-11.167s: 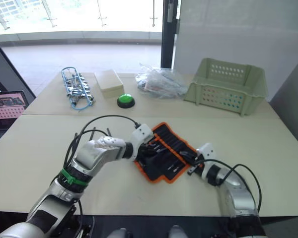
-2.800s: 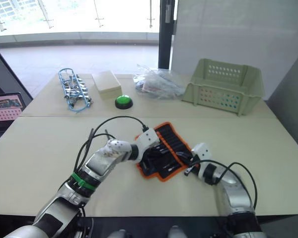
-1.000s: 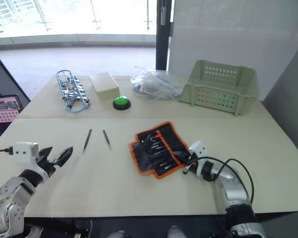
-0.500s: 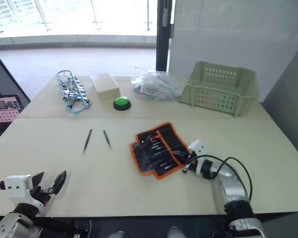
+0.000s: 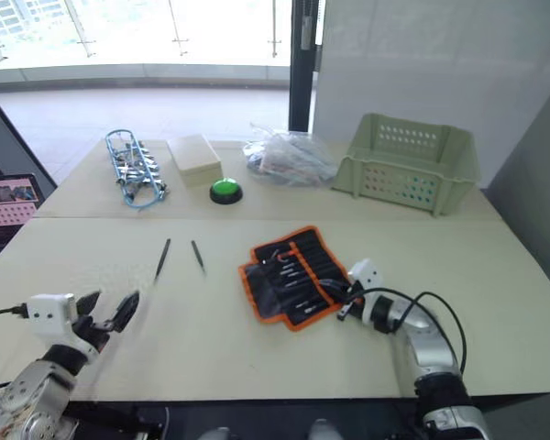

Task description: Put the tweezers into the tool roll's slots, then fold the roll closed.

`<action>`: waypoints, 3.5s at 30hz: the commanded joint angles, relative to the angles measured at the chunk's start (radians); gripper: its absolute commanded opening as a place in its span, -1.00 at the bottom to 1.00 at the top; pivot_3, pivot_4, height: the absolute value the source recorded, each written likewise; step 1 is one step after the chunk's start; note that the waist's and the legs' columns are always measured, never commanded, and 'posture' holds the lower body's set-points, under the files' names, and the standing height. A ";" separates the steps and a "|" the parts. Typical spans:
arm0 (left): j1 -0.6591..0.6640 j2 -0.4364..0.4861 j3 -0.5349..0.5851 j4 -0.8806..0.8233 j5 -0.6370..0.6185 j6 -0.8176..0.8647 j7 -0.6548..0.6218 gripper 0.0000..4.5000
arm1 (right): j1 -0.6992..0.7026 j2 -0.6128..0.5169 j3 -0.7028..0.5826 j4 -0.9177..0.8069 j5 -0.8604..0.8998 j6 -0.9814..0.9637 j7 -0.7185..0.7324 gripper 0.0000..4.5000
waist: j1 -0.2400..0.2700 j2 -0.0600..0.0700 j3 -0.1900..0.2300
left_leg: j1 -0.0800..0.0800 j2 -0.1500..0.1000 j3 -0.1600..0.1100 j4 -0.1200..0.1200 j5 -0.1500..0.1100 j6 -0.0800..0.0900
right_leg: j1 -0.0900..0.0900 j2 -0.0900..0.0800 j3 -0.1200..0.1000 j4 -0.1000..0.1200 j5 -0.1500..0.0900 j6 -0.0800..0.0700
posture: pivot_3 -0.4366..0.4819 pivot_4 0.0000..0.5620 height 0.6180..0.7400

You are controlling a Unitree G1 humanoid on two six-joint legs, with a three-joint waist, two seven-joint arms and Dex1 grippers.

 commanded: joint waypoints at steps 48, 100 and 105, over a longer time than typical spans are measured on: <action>-0.526 0.194 -0.282 0.207 0.101 0.277 -0.085 -0.98 | 0.122 0.017 0.018 -0.215 -0.018 0.122 -0.101 -1.00 | 0.005 0.001 0.000 | -0.007 -0.001 -0.002 -0.001 0.000 0.000 | -0.006 -0.001 -0.001 -0.001 0.000 0.000 | -0.05 -0.47 1.00; -0.931 -0.031 -0.947 0.557 0.347 0.190 -0.552 -0.98 | 0.332 0.034 0.014 -0.456 -0.022 0.216 -0.270 -1.00 | 0.003 0.003 0.001 | -0.012 -0.001 -0.002 0.002 0.000 0.001 | -0.009 0.000 -0.001 0.000 0.000 0.000 | -0.05 -0.47 1.00; -0.956 -0.108 -0.942 0.665 0.393 0.112 -0.521 -0.98 | 0.319 0.038 0.023 -0.449 -0.024 0.215 -0.271 -1.00 | 0.008 0.003 0.001 | -0.011 -0.002 -0.002 0.004 0.000 0.001 | -0.006 0.000 -0.001 0.000 0.000 0.001 | -0.05 -0.47 1.00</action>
